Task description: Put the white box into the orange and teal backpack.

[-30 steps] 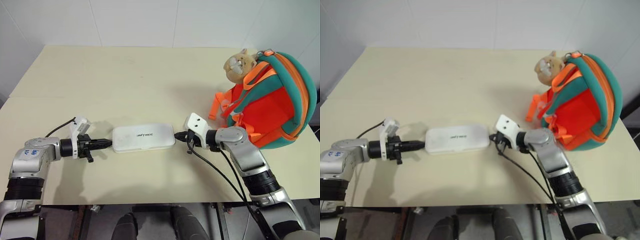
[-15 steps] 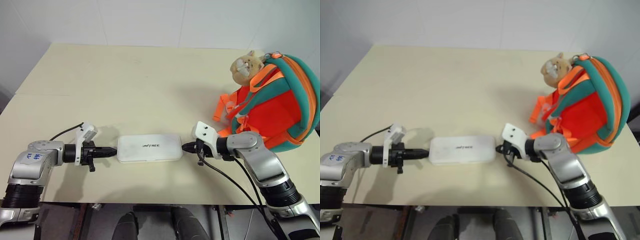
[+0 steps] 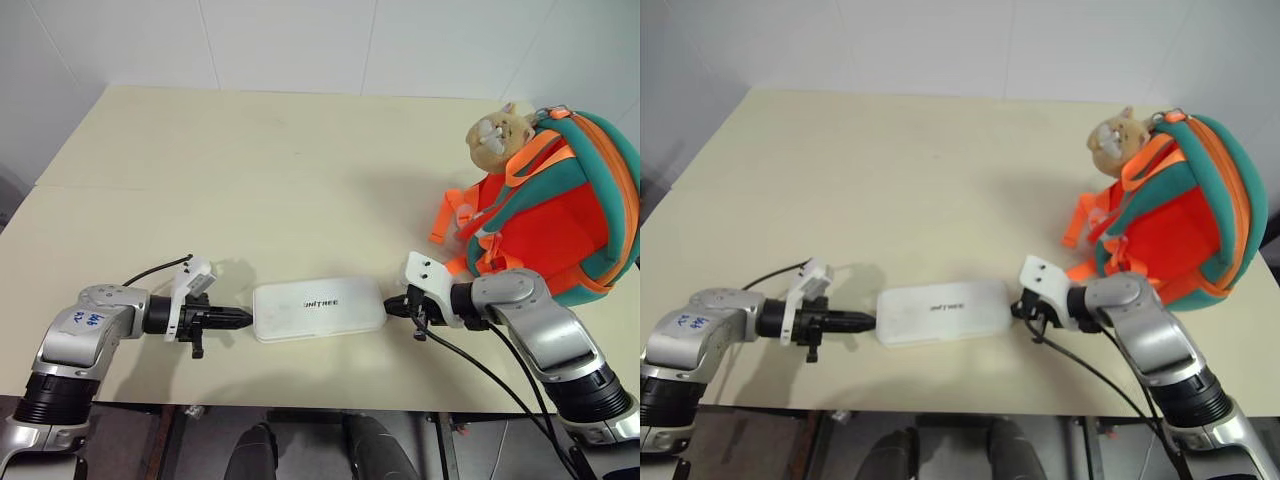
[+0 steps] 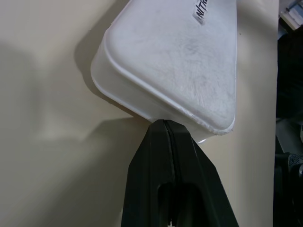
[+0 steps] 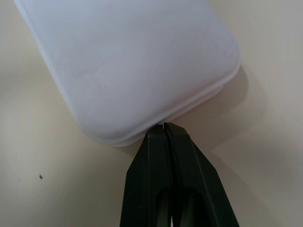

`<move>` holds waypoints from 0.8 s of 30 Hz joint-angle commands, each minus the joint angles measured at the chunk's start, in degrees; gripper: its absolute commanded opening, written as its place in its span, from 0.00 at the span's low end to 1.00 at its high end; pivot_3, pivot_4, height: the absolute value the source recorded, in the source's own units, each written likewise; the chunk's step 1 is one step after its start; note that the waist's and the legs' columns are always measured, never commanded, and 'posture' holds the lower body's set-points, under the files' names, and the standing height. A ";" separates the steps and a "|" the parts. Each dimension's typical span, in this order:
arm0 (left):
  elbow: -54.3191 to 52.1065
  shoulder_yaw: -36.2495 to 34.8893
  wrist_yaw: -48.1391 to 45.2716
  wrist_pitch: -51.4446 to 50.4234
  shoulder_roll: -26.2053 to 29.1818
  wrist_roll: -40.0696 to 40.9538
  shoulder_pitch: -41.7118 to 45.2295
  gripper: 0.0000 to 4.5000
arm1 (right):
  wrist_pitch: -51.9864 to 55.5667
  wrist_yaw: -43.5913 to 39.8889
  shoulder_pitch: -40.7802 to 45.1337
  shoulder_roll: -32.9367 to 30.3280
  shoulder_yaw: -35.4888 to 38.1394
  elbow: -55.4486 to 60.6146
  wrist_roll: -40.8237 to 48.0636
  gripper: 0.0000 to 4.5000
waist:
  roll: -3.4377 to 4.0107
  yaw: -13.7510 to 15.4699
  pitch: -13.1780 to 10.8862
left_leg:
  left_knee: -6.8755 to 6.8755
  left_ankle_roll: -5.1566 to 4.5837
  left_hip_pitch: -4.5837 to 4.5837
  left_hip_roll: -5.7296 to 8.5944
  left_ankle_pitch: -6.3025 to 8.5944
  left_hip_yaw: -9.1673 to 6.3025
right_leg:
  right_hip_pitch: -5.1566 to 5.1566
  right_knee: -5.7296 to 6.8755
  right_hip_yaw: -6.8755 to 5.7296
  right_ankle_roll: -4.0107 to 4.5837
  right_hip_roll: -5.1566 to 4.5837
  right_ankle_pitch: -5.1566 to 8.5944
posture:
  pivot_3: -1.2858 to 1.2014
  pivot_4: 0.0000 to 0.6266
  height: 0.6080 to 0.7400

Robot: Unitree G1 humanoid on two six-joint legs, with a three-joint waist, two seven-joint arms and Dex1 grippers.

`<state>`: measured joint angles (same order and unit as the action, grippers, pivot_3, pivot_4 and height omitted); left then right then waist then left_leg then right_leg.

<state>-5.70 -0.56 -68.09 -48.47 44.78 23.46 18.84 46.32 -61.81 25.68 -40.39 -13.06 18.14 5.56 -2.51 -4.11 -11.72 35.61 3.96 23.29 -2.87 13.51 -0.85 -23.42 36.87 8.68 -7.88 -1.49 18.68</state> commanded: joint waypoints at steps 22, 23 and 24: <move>0.47 1.68 -1.12 3.82 -1.23 1.87 3.30 0.00 | -1.04 -1.94 -1.53 -0.36 -1.19 7.00 7.16 0.01 | -0.01 -0.29 0.00 | -0.01 0.00 0.00 0.00 0.00 0.00 | -0.02 0.01 0.00 0.00 0.01 0.00 | 0.52 0.24 1.00; 0.41 1.72 -1.16 3.88 -1.19 1.89 3.25 0.00 | -1.11 -1.84 -1.61 -0.46 -1.20 6.94 7.10 0.01 | -0.01 -0.32 0.00 | -0.01 0.00 0.00 0.00 0.00 0.00 | -0.02 0.01 0.00 0.00 0.01 0.00 | 0.52 0.24 1.00; 0.32 1.71 -1.07 3.97 -1.17 1.85 3.18 0.00 | -1.35 -1.75 -1.70 -0.67 -1.19 6.83 6.92 0.01 | -0.01 -0.34 0.00 | -0.01 0.00 0.00 0.00 0.00 0.00 | -0.02 0.01 0.00 0.00 0.00 0.00 | 0.52 0.24 1.00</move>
<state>-3.33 -0.13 -68.30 -46.07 45.19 23.07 20.67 46.59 -61.79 23.80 -42.49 -12.56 20.12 8.42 -2.52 -4.44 -11.72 35.59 3.96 23.29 -2.87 13.51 -0.85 -23.45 36.89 8.68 -7.88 -1.49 18.68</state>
